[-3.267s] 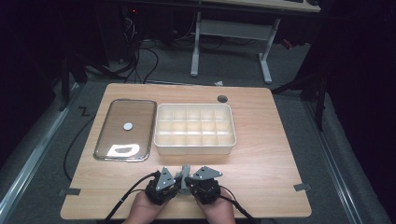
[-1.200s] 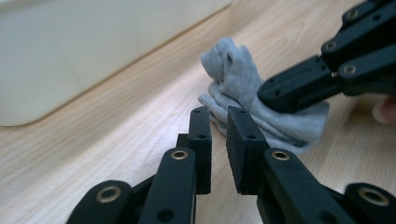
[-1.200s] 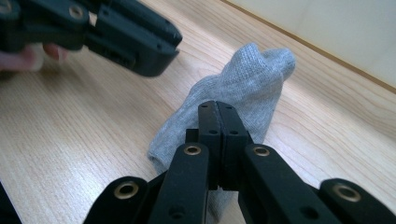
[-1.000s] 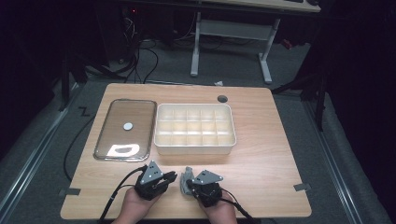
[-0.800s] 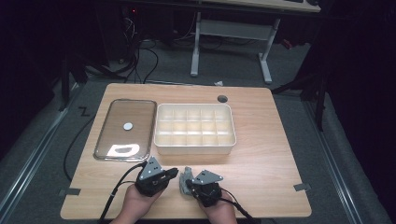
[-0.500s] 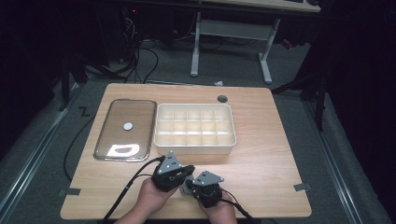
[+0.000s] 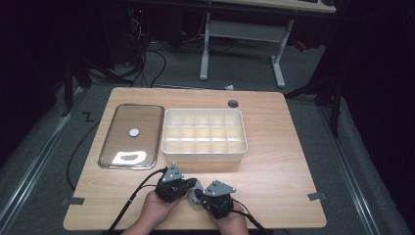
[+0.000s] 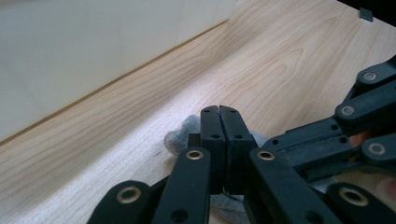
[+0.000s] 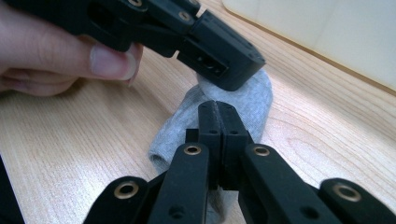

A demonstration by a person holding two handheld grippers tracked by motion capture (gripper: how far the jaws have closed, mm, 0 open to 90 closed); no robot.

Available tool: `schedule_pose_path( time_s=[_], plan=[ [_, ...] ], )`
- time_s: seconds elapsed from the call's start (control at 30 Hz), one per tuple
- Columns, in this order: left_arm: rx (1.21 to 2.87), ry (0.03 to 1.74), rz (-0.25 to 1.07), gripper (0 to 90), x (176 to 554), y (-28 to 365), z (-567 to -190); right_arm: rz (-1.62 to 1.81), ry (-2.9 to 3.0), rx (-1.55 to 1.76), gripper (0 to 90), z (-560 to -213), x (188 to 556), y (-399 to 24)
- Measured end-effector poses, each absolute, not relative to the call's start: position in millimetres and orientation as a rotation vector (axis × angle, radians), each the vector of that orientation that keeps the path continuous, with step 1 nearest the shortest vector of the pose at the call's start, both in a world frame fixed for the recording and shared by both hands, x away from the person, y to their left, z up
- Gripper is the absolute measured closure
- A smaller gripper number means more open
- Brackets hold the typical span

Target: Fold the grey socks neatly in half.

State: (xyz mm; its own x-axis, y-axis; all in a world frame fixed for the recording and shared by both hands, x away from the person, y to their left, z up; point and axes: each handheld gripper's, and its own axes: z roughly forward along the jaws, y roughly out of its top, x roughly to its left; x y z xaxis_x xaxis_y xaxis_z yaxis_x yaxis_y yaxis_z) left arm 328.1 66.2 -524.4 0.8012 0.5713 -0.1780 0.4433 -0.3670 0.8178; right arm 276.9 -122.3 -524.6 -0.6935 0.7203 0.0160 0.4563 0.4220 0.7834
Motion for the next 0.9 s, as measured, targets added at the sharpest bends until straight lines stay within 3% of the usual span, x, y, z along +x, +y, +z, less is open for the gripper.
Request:
schedule_pose_path(
  time_s=[0.17, 0.5, 0.77, 0.8, 0.83, 0.9],
  plan=[
    [2.021, 0.732, 0.225, 90.0, 325, 65, -527, 1.134, 2.358, 1.03, 85.2, -512, 272, -122],
    [2.002, 0.719, 0.218, 90.0, 325, 67, -531, 1.086, 2.449, 1.048, 89.3, -520, 262, -121],
    [1.996, 0.722, 0.214, 90.0, 325, 68, -531, 1.056, 2.451, 1.196, 69.1, -497, 281, -130],
    [1.993, 0.727, 0.212, 90.0, 325, 68, -531, 1.049, 2.474, 1.257, 60.7, -495, 291, -129],
    [1.993, 0.727, 0.212, 90.0, 325, 68, -531, 1.049, 2.474, 1.257, 60.7, -495, 291, -129],
    [1.991, 0.727, 0.191, 89.9, 327, 70, -531, 1.014, 2.528, 1.31, 50.9, -498, 300, -124]
  ],
)
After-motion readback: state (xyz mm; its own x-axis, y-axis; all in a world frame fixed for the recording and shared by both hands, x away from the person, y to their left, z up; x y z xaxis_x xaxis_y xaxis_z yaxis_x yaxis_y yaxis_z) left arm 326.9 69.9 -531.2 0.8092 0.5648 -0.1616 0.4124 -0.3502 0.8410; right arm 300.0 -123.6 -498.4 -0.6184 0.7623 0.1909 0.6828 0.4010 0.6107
